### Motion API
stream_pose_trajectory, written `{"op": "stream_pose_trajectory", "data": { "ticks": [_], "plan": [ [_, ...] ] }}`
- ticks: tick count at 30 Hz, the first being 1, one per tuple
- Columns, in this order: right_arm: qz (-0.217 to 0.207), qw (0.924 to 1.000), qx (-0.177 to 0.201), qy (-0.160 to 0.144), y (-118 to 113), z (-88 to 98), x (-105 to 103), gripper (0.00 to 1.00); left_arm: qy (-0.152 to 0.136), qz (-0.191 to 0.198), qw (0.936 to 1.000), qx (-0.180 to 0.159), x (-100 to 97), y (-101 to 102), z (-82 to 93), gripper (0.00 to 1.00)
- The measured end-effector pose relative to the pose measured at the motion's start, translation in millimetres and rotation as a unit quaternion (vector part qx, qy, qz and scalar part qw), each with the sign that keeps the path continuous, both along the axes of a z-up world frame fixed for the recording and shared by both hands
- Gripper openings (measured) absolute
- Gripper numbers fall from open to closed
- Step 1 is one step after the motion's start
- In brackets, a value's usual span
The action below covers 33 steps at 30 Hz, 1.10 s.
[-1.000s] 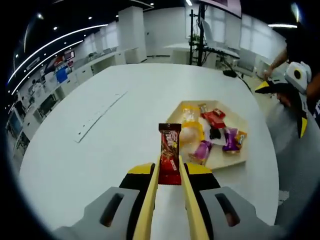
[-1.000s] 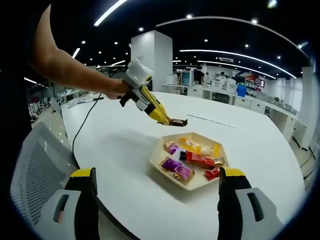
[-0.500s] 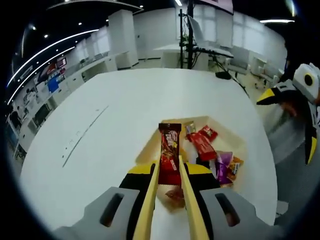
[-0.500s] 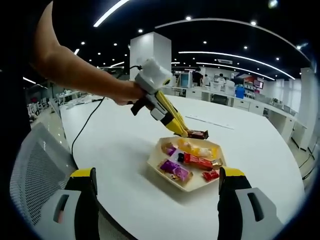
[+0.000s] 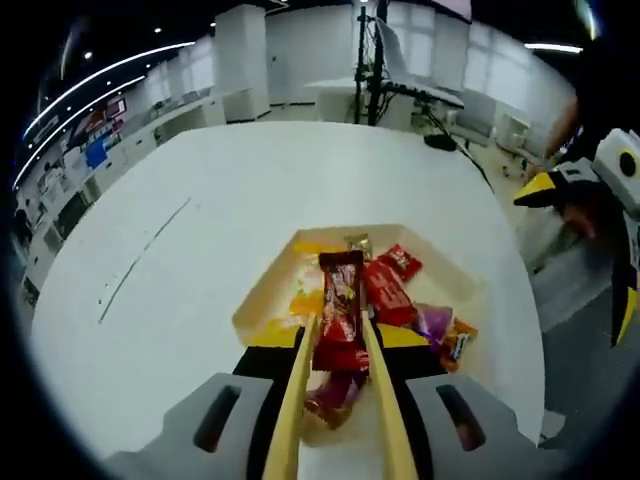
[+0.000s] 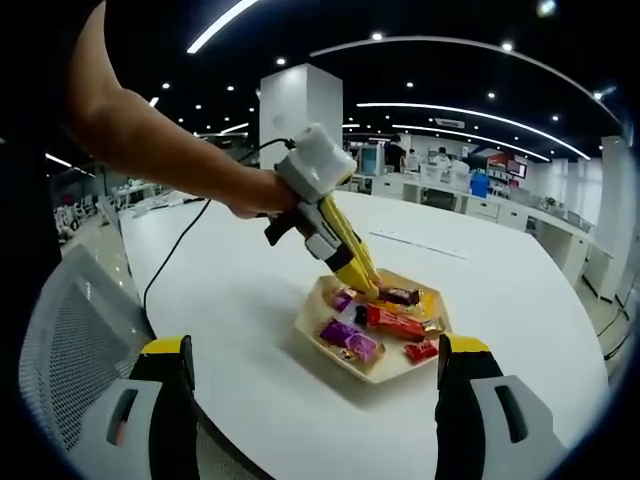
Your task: Place the target food into the container with the food tongs after gripping and lifting it, then release it inside without dropping or visibly crushing the food.
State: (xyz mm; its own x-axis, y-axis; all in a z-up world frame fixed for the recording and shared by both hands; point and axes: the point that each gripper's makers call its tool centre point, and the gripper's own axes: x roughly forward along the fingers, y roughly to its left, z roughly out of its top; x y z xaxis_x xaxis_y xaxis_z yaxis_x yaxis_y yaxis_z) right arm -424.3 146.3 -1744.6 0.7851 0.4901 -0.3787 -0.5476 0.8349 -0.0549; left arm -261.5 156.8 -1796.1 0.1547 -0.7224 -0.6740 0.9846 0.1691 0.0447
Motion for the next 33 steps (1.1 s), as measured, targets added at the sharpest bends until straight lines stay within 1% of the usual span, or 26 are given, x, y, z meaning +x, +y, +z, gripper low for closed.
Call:
{"op": "stream_pose_trajectory", "data": {
  "ticks": [1,2,3,4,6,8,11,13,15,16,17,19,21,23,25,26,27,28,30,32,33],
  "plan": [
    [0.0,1.0,0.0,0.0,0,-0.1,0,1.0,-0.022,-0.007,0.9997,-0.001,2.5,0,1.3,0.24],
    [0.0,1.0,0.0,0.0,0,0.3,0,1.0,0.001,0.006,1.0,0.004,-1.5,3,-1.5,0.24],
    [0.0,1.0,0.001,-0.001,0,0.6,0,1.0,0.006,0.009,0.9999,0.002,-2.0,3,-1.2,0.24],
    [-0.001,1.0,0.0,0.0,0,0.1,0,1.0,-0.003,0.006,1.0,-0.006,-0.8,2,2.1,0.24],
    [0.001,1.0,0.0,-0.001,1,0.3,0,1.0,0.0,0.009,0.9999,-0.011,-0.6,1,5.8,0.25],
    [0.001,1.0,0.0,0.0,1,0.1,0,1.0,-0.008,0.008,0.9998,-0.017,0.2,0,11.4,0.25],
    [0.0,1.0,0.0,0.0,0,0.1,0,1.0,-0.022,0.008,0.9991,-0.034,3.6,1,25.4,0.26],
    [-0.001,1.0,0.001,-0.002,0,0.9,0,1.0,-0.021,0.014,0.9986,-0.046,4.1,4,34.8,0.26],
    [-0.002,1.0,0.001,-0.001,0,0.6,0,1.0,-0.026,0.023,0.9978,-0.056,5.5,11,44.7,0.26],
    [-0.002,1.0,0.001,-0.001,0,0.6,0,1.0,-0.023,0.027,0.9971,-0.067,3.5,15,51.1,0.26],
    [-0.002,1.0,0.001,0.0,0,0.3,0,1.0,-0.024,0.027,0.997,-0.068,1.7,20,53.4,0.26],
    [0.0,1.0,0.001,0.002,0,-0.5,0,1.0,-0.036,0.029,0.9964,-0.071,-0.5,32,59.0,0.26],
    [0.001,1.0,0.001,0.003,1,-0.7,0,1.0,-0.033,0.03,0.9961,-0.076,-3.4,41,62.4,0.26],
    [0.001,1.0,0.003,0.005,1,-1.0,0,1.0,-0.039,0.032,0.9958,-0.076,-4.5,56,64.5,0.26],
    [0.002,1.0,0.0,0.004,1,-1.0,-1,1.0,-0.037,0.038,0.9956,-0.077,-5.9,65,66.1,0.26],
    [0.003,1.0,-0.002,0.004,2,-1.1,-1,1.0,-0.038,0.038,0.9952,-0.081,-6.4,69,67.3,0.26],
    [0.004,1.0,-0.002,0.003,2,-0.4,-1,1.0,-0.033,0.034,0.994,-0.098,-10.7,73,72.2,0.26],
    [0.004,1.0,-0.004,0.002,2,0.1,-1,1.0,-0.03,0.038,0.9936,-0.102,-12.0,77,73.7,0.26],
    [0.004,1.0,-0.001,0.003,2,0.1,-1,1.0,-0.039,0.043,0.9936,-0.097,-14.1,86,75.7,0.26],
    [0.009,0.9999,-0.007,0.002,3,-0.2,-1,1.0,-0.038,0.044,0.9925,-0.108,-18.6,94,82.8,0.26],
    [0.01,0.9999,-0.006,0.003,4,-0.4,-2,1.0,-0.042,0.045,0.9922,-0.108,-19.7,98,84.9,0.26]
  ]
}}
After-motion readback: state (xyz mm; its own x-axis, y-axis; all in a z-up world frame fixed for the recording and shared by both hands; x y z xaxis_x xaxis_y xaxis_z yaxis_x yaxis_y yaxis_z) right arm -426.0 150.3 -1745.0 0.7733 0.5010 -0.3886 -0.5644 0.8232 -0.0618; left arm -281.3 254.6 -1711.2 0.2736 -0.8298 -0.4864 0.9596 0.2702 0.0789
